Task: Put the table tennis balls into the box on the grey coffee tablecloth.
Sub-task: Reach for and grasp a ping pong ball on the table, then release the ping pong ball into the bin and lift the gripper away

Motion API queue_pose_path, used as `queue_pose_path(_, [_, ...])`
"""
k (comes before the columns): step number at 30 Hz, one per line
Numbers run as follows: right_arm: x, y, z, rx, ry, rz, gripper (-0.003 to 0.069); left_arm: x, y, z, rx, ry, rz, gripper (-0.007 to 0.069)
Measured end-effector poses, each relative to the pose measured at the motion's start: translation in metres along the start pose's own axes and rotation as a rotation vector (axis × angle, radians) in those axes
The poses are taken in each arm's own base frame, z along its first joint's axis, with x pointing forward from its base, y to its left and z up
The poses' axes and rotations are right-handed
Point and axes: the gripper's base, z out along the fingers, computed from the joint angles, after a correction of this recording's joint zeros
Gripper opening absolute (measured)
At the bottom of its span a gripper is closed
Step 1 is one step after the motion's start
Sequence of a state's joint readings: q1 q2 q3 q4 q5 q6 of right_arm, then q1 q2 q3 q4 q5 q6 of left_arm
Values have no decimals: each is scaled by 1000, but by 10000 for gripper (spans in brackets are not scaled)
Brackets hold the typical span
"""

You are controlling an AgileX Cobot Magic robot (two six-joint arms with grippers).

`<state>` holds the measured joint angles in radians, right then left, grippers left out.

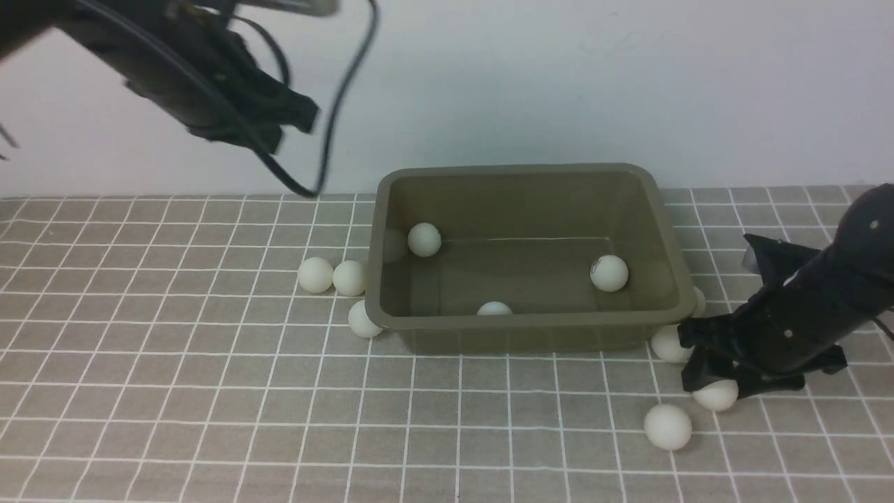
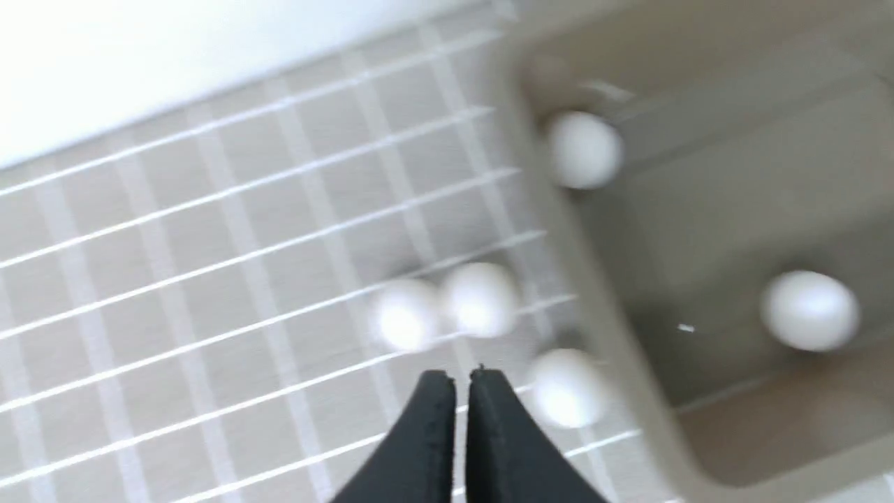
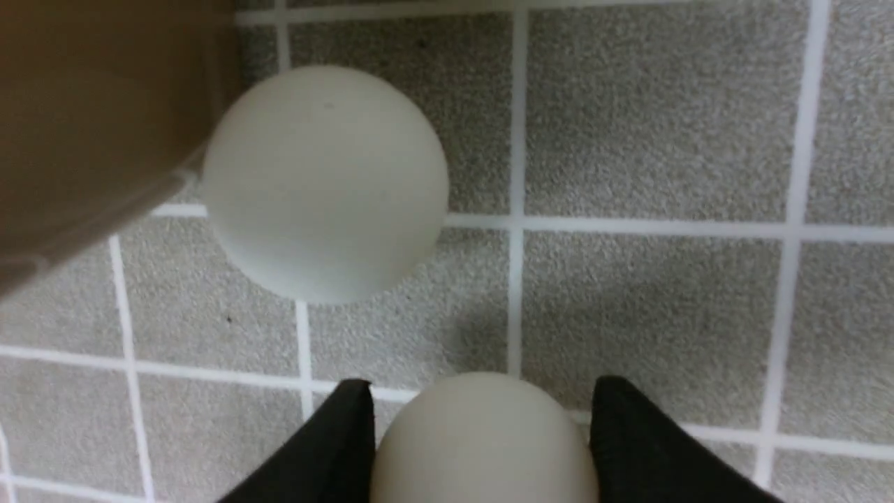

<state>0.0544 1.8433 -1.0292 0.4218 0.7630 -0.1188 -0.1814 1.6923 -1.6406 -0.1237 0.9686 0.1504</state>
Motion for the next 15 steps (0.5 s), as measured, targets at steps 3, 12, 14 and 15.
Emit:
queue_pose_path(3, [-1,-4,-20,-8,-5,7,361,6,18,-19,-28,12,-42,-5])
queue_pose_path(12, [7,31,-123,-95,-294,-148,361,46,44,-10,-62,134,-125,-5])
queue_pose_path(14, [-4,57,-133,-126,-354,-236,361,55,42,6,-44,149,-124,-5])
queue_pose_path(15, [-5,59,-133,-128,-357,-242,361,55,42,7,-43,151,-123,-5])
